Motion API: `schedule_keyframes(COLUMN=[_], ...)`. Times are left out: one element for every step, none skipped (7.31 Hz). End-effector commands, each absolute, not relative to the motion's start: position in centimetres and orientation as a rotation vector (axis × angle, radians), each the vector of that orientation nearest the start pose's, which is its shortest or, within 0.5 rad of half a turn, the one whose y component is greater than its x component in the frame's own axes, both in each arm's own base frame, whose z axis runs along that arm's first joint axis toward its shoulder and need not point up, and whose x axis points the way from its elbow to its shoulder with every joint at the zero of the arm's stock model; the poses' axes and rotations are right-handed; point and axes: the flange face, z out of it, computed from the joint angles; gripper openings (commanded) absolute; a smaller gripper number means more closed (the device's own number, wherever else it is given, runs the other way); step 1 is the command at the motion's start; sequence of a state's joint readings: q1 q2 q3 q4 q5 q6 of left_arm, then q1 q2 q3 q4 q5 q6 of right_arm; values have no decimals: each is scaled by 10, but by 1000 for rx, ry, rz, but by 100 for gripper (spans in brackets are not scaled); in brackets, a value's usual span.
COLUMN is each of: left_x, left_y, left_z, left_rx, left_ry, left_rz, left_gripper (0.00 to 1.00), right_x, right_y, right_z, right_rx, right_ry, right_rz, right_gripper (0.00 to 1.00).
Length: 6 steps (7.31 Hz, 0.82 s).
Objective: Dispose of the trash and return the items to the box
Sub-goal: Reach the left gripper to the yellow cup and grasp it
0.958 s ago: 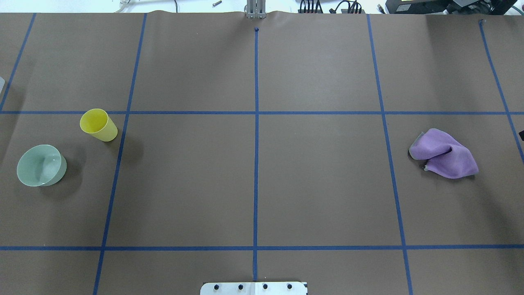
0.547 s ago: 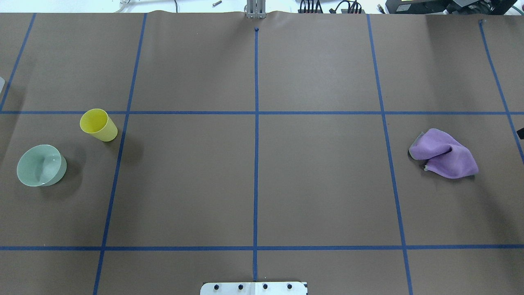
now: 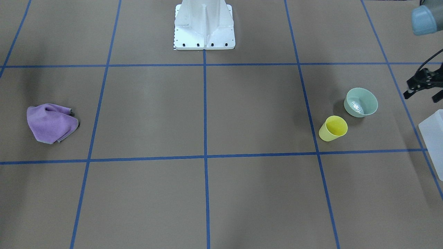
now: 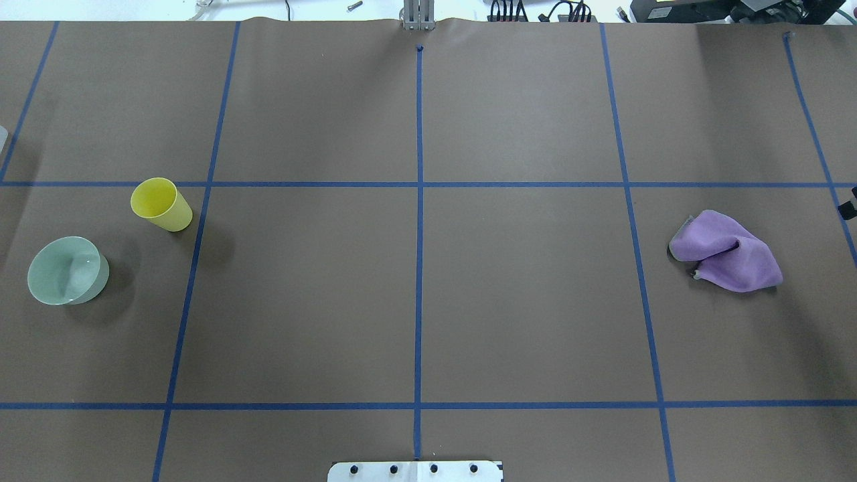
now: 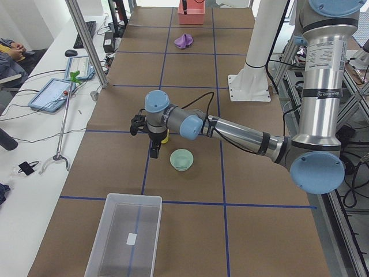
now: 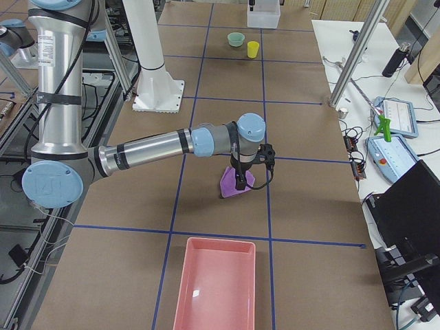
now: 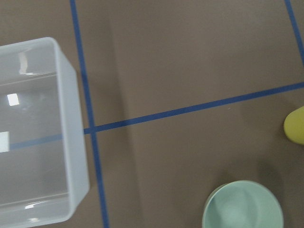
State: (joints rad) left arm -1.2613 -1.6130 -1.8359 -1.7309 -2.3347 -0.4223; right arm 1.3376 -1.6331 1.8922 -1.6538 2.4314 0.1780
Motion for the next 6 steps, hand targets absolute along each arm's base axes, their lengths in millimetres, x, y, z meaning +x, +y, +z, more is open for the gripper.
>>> schedule_keyframes(left_x=[183, 222, 235, 235, 237, 247], left_y=[-519, -532, -548, -548, -548, -544], left_z=[471, 484, 480, 480, 481, 483], left_rx=[99, 65, 63, 62, 55, 41], left_ry=[828, 809, 809, 809, 808, 808], left_rz=[107, 146, 151, 150, 143, 153], left_gripper=[96, 96, 95, 95, 95, 95], right_x=[-52, -53, -53, -53, -53, -53], right_y=[-465, -465, -465, -465, -465, -466], right_z=[535, 535, 535, 535, 534, 533], right_rx=[-18, -19, -20, -20, -19, -17], right_ry=[-874, -874, -874, -875, -875, -876], right_rz=[-127, -128, -127, -127, -128, -128], right_gripper=[100, 100, 100, 100, 100, 100])
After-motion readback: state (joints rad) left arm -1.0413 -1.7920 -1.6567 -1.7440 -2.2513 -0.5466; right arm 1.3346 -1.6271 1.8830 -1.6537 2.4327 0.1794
